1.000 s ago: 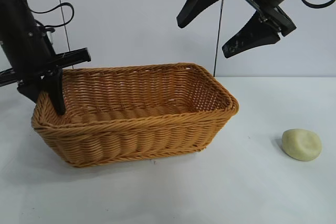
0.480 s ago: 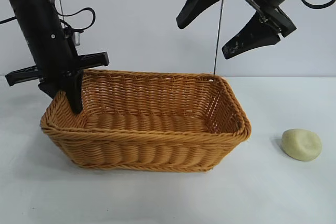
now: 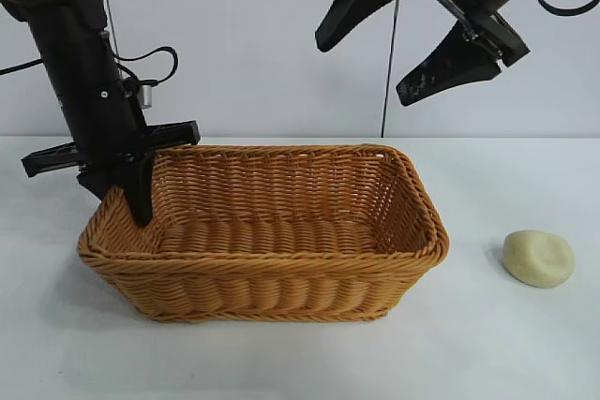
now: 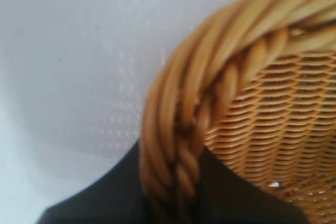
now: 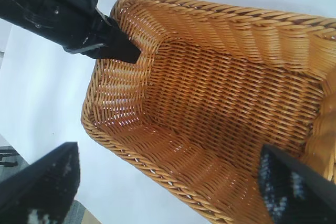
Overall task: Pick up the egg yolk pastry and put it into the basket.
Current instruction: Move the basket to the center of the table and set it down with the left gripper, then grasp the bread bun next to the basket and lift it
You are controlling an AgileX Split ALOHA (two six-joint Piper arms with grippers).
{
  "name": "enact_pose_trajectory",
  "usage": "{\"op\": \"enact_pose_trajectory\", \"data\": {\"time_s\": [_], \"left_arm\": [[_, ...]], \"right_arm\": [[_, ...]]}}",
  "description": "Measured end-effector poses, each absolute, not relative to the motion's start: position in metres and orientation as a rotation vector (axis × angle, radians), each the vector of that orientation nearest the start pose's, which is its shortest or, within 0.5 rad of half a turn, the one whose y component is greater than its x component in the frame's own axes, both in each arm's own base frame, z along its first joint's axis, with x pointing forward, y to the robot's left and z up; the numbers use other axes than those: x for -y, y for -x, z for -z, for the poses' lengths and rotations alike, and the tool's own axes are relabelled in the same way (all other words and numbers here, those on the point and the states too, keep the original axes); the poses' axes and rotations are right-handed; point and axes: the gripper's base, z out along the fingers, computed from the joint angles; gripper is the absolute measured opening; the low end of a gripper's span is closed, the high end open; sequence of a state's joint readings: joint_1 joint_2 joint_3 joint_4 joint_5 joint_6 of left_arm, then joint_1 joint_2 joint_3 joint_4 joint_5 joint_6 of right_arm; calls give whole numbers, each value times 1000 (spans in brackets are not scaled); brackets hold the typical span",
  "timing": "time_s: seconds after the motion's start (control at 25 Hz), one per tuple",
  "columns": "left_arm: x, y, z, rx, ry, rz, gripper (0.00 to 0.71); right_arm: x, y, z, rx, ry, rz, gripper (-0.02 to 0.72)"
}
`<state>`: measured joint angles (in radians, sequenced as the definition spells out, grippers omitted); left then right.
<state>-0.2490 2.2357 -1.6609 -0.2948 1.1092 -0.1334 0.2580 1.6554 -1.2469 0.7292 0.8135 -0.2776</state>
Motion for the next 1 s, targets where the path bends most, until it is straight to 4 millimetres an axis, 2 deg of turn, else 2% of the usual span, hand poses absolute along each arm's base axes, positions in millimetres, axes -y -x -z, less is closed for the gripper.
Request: {"op": "enact_pose_trajectory", "data": {"time_s": [0.08, 0.2, 0.4, 0.48, 0.72, 0.88, 1.0], "left_arm": [[129, -416, -140, -3180, 21, 392, 640], [128, -416, -152, -3152, 8, 385, 680], [127, -412, -191, -3077, -28, 388, 692], [123, -411, -207, -3066, -67, 339, 694], [113, -427, -245, -2946, -120, 207, 695], [95, -435, -256, -2906, -84, 207, 695], [69, -439, -256, -2904, -40, 191, 695]], "right_arm": [[-132, -328, -276, -2588, 180, -848, 633], [-132, -328, -276, -2588, 180, -848, 633], [-132, -328, -276, -2588, 180, -848, 633], [-132, -328, -276, -2588, 180, -847, 633], [-132, -328, -276, -2589, 181, -847, 633], [-132, -328, -276, -2589, 181, -847, 633], [-132, -328, -276, -2589, 182, -846, 633]]}}
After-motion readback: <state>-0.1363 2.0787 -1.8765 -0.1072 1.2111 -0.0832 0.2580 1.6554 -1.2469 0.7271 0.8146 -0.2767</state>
